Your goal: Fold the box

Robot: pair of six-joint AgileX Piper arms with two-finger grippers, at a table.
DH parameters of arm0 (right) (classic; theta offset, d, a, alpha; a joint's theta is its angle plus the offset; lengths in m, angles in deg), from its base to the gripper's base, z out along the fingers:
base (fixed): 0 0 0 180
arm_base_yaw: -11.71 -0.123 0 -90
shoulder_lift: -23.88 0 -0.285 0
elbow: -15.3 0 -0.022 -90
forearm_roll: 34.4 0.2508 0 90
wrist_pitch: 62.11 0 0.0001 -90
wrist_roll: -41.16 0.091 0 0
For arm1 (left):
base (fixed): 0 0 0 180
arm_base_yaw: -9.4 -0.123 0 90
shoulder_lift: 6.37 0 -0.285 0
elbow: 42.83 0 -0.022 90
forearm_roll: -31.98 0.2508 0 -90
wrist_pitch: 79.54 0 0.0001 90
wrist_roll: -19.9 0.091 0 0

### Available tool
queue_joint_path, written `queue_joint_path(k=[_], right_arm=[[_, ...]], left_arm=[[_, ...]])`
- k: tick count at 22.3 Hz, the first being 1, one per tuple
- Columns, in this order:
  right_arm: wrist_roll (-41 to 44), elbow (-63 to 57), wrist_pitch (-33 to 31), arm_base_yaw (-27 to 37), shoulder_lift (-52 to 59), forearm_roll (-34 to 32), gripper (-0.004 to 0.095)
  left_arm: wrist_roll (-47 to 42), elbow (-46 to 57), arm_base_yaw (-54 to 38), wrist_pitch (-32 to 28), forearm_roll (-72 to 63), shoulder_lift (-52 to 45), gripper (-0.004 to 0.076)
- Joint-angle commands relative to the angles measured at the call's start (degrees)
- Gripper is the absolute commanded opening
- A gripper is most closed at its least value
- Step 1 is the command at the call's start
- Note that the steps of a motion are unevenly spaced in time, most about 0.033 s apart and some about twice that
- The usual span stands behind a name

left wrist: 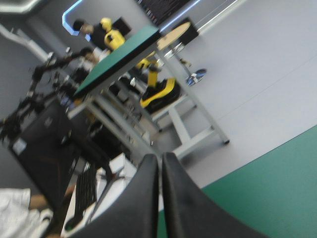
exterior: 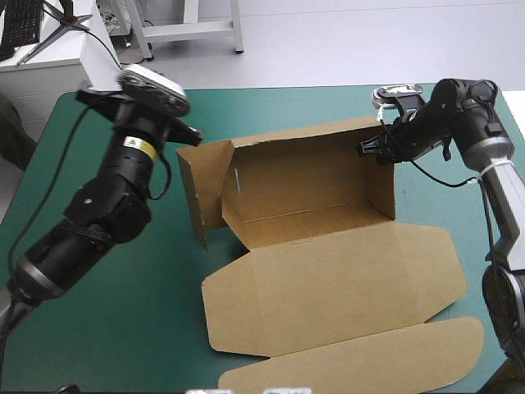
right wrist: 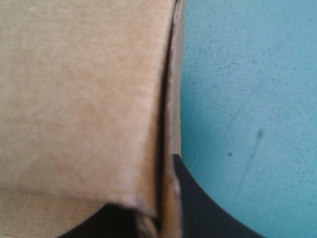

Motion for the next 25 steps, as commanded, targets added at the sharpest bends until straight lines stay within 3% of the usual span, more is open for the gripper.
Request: queue_joint_path(k=[1,5,8,14,16,19,21,25], right_arm=[[4.36,3.7,-1.58,-0.91,2.58,1.29,0.0002],[7.31,3.7,-1.58,-1.38,0.59,1.29,0.0002],[8.35,3.7,-1.58,-3.25,-3.64,1.65,0.0002],[8.35,3.84,1.19,-5.86,-9.19,1.45,0.0005],[8.35,3.96,4.13,-7.51,-10.65,-0.28,0.0076],[8.35,4.57,8.24,-8.55,-10.69,-3.23,0.0348],[8.35,7.31,7.66,-8.55,-10.69,-5.69,0.0469],[8.35,18.49,-0.37,-8.55,-10.59,-9.01,0.0483]], left_arm=[[1.81,-1.99,-8.85,0.22,-7.51,-3.67,0.0007],[14.52,-1.99,-18.29,1.49,-23.94,-4.0,0.0007],[28.94,-1.63,-27.57,4.85,-42.43,-4.0,0.0007],[40.29,-1.63,-35.15,8.15,-56.89,-4.0,0.0007],[42.65,-1.63,-35.62,9.21,-58.91,-4.0,0.0007],[42.76,-1.63,-35.62,9.68,-59.12,-3.67,0.0007],[42.99,-1.63,-35.62,10.51,-59.12,-3.18,0.0007],[43.1,-1.63,-35.62,11.85,-59.12,-1.95,0.0007]])
